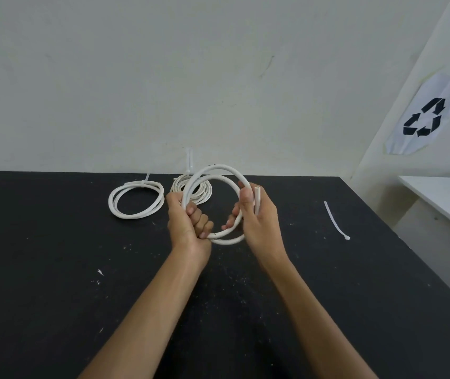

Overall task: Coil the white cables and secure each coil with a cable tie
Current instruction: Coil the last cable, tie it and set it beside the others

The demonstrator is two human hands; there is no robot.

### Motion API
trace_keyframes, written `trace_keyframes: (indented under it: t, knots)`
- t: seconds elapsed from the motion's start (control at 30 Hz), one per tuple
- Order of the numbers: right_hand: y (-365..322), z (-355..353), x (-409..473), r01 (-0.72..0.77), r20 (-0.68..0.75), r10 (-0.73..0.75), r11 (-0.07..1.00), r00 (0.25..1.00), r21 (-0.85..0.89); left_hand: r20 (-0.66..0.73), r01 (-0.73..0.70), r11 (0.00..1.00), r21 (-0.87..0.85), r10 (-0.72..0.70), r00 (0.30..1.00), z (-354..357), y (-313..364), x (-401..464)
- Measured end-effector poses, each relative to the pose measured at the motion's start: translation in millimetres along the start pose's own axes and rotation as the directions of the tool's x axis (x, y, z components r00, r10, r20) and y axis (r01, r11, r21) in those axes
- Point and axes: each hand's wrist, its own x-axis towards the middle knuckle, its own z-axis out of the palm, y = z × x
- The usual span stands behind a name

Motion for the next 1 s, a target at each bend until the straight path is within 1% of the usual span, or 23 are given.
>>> trace_keyframes:
  t: [0.07, 0.13, 0.17, 0.23, 0.33, 0.4, 0.47, 0.5, 0.53, 0.6, 0.67, 0.73, 0.77, 0.83, 0.87, 0.93, 1.0]
  knots:
    - [0.9, -2.0, 2.2, 0.036, -0.030, -0.039, 0.996, 0.999, -0.085, 0.063, 0.007, 1.000, -0.002, -0.007, 0.998, -3.4, -3.2, 1.5]
    - [1.4, -7.9, 8.4, 0.029, -0.070, -0.041, 0.985, 0.997, -0.170, 0.180, 0.054, 0.999, 0.008, -0.054, 0.982, -10.3, -4.1, 4.0]
    - [2.4, -12.0, 12.5, 0.018, -0.068, -0.032, 0.979, 0.997, -0.202, 0.240, 0.095, 0.995, 0.039, -0.102, 0.965, -13.3, -1.9, 4.6]
    - [5.2, -20.7, 20.3, -0.005, -0.025, -0.001, 0.973, 1.000, -0.230, 0.327, 0.159, 0.970, 0.182, -0.212, 0.921, -14.7, 7.5, 5.1]
    - [8.9, -32.2, 24.4, -0.023, 0.070, 0.044, 0.961, 0.997, -0.277, 0.339, 0.145, 0.883, 0.447, -0.317, 0.886, -6.8, 26.2, 10.2]
    - [8.2, -36.0, 23.5, -0.014, 0.132, 0.056, 0.954, 0.990, -0.300, 0.325, 0.148, 0.809, 0.568, -0.386, 0.863, -0.9, 34.9, 14.5]
    - [6.1, -36.8, 22.2, 0.013, 0.186, 0.049, 0.947, 0.981, -0.320, 0.303, 0.116, 0.749, 0.653, -0.399, 0.865, 4.0, 36.3, 16.2]
    - [4.2, -37.0, 21.3, 0.025, 0.210, 0.042, 0.951, 0.977, -0.307, 0.290, 0.085, 0.730, 0.678, -0.372, 0.882, 5.9, 35.1, 15.9]
    - [2.7, -37.9, 20.6, 0.031, 0.228, 0.034, 0.960, 0.973, -0.278, 0.276, 0.055, 0.727, 0.685, -0.329, 0.903, 6.9, 33.5, 15.4]
    - [1.0, -39.9, 17.6, 0.010, 0.236, 0.030, 0.986, 0.971, -0.165, 0.262, 0.017, 0.772, 0.636, -0.237, 0.936, 7.3, 31.9, 14.8]
    - [3.0, -42.9, 13.3, -0.099, 0.228, 0.090, 0.995, 0.969, 0.029, 0.237, 0.023, 0.858, 0.513, -0.167, 0.957, 6.2, 31.3, 16.1]
    - [9.1, -44.1, 6.2, -0.232, 0.239, 0.176, 0.946, 0.955, 0.228, 0.178, 0.035, 0.929, 0.367, -0.107, 0.978, 4.3, 32.9, 18.4]
    - [11.4, -43.7, 1.6, -0.268, 0.243, 0.201, 0.920, 0.949, 0.287, 0.154, 0.031, 0.949, 0.313, -0.083, 0.985, 3.4, 33.2, 19.8]
    - [15.4, -41.9, -6.8, -0.278, 0.219, 0.212, 0.898, 0.953, 0.342, 0.125, 0.024, 0.968, 0.250, -0.057, 0.991, 1.8, 31.9, 20.1]
    - [16.2, -40.6, -9.2, -0.267, 0.184, 0.213, 0.897, 0.960, 0.352, 0.113, 0.025, 0.972, 0.232, -0.053, 0.992, 0.8, 30.9, 19.7]
    - [17.8, -37.6, -10.1, -0.230, 0.084, 0.214, 0.910, 0.973, 0.346, 0.105, 0.040, 0.976, 0.213, -0.063, 0.992, -0.5, 28.2, 18.6]
    - [17.3, -34.3, -8.7, -0.166, -0.027, 0.185, 0.929, 0.982, 0.332, 0.107, 0.057, 0.979, 0.196, -0.079, 0.991, -0.3, 25.3, 16.6]
